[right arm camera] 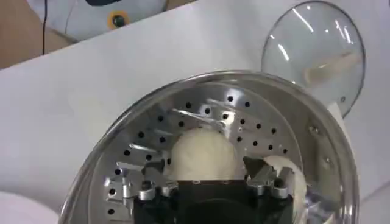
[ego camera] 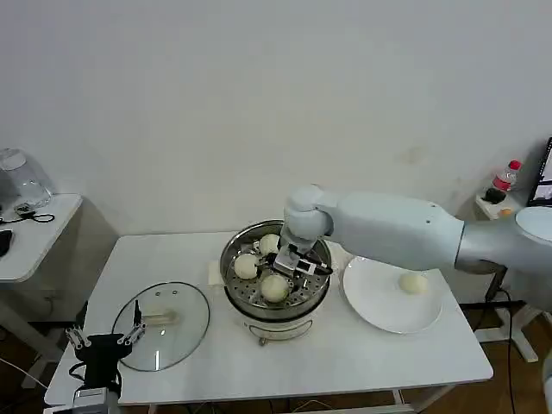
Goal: Take steamed baozi put them in steamer then cover it.
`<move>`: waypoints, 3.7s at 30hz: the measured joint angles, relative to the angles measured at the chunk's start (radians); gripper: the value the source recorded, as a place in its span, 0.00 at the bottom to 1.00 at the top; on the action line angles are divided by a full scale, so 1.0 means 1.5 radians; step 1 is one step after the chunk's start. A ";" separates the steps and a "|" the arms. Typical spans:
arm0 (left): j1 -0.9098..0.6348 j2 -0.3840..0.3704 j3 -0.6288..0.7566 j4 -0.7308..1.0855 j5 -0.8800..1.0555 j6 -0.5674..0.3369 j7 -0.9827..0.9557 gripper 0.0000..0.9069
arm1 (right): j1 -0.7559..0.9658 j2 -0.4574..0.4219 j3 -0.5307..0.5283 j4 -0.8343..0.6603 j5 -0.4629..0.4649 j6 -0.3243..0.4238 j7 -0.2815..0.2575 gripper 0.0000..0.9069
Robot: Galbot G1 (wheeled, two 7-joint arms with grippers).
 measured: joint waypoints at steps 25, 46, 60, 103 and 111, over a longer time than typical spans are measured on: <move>-0.027 0.037 0.029 0.007 -0.024 0.020 0.011 1.00 | 0.043 -0.231 0.087 -0.033 0.102 -0.172 -0.005 1.00; -0.033 0.040 0.037 0.023 -0.018 0.021 0.012 1.00 | -0.203 -0.376 0.247 -0.121 -0.029 -0.222 0.031 1.00; -0.022 0.040 0.025 0.022 -0.018 0.021 0.012 1.00 | -0.309 -0.277 0.352 -0.286 -0.113 -0.187 0.043 1.00; -0.022 0.034 0.025 0.025 -0.019 0.020 0.010 1.00 | -0.240 -0.235 0.340 -0.312 -0.093 -0.218 0.008 0.71; -0.024 0.038 0.025 0.024 -0.019 0.020 0.010 1.00 | -0.112 -0.267 0.242 -0.186 0.010 -0.267 0.010 0.73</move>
